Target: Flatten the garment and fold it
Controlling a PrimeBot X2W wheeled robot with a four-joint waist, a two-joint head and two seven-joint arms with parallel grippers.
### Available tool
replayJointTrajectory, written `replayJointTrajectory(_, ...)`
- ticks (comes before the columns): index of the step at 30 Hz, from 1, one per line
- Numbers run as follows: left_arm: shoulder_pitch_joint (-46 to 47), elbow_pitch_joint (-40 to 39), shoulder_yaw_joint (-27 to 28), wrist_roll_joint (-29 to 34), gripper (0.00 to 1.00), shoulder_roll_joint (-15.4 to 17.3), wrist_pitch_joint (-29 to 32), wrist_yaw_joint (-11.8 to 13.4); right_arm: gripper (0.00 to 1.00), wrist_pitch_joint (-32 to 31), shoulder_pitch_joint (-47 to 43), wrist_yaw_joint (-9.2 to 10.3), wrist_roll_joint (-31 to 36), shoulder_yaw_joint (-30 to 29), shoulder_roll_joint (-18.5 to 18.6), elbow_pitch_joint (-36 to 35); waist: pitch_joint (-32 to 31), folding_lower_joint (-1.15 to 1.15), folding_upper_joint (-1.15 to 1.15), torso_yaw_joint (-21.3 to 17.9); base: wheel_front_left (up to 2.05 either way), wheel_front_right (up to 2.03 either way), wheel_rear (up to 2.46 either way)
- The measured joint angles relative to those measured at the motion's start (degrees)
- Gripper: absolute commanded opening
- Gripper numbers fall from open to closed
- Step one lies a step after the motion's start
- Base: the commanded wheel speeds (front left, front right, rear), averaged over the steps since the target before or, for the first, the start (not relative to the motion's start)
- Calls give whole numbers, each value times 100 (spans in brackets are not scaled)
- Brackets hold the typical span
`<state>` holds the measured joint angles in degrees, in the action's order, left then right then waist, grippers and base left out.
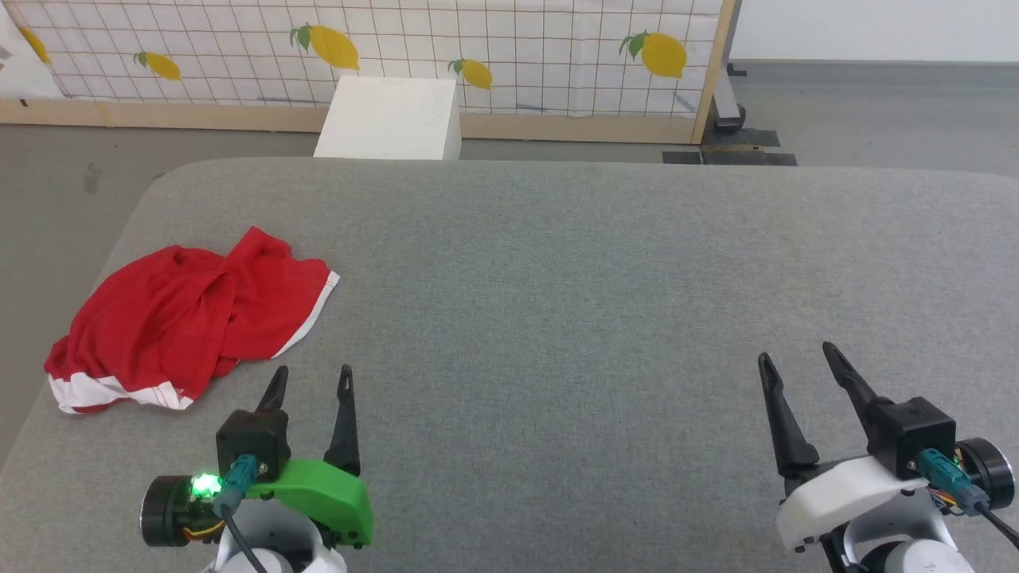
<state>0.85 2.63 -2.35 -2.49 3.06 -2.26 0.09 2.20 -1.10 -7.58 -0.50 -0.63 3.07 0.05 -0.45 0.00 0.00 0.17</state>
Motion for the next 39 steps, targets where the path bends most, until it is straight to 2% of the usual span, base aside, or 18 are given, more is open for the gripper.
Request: replayJointTrajectory(39, -5, 220, 47, -267, 100, 45, -467, -37, 100, 465, -15, 0, -110, -103, 0, 87, -80, 0, 0, 102, 0, 0, 0)
